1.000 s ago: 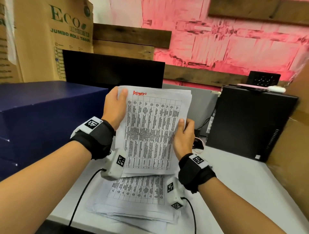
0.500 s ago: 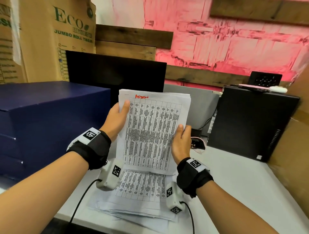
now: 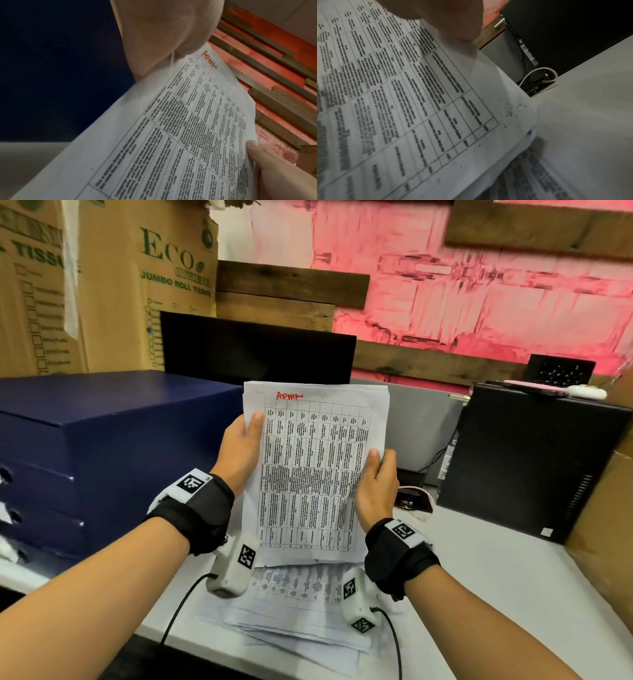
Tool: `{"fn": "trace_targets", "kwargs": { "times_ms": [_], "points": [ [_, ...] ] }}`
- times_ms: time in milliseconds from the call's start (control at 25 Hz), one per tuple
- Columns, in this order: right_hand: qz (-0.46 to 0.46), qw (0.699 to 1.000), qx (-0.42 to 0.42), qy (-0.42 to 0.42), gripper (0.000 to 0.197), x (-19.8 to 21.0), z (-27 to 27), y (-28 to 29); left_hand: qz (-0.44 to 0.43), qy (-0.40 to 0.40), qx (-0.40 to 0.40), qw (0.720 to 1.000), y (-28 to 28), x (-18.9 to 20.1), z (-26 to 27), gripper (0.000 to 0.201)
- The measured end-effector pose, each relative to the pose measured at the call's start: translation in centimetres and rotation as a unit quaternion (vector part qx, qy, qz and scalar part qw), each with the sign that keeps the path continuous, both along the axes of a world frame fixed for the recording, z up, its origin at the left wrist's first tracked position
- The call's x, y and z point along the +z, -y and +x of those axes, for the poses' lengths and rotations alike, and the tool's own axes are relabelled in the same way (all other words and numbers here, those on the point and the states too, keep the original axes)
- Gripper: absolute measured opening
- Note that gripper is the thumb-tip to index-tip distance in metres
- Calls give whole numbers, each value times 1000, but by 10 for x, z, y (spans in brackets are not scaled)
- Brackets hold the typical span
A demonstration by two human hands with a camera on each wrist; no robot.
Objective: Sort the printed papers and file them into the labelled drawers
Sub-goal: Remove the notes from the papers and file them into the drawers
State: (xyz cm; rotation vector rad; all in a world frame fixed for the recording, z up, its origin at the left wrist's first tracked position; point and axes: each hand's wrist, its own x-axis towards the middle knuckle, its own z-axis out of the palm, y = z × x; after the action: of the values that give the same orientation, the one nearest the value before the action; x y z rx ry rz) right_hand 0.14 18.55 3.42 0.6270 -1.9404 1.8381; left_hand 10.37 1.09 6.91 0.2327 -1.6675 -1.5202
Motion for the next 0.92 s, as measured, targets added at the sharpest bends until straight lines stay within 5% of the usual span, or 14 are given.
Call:
{"fn": "trace_targets", "kwargs": {
  "times_ms": [440, 680, 920],
  "points": [
    [1, 988, 156, 10, 26, -6, 80, 102, -229, 67, 254, 937, 54, 19, 158, 18],
    [14, 977, 213, 2, 27, -8, 118, 143, -144, 30, 313, 938, 91, -7, 222, 21],
    [23, 979, 202, 4, 27, -5, 118, 147, -107, 216, 330, 913, 142, -47, 234, 20]
  ]
}}
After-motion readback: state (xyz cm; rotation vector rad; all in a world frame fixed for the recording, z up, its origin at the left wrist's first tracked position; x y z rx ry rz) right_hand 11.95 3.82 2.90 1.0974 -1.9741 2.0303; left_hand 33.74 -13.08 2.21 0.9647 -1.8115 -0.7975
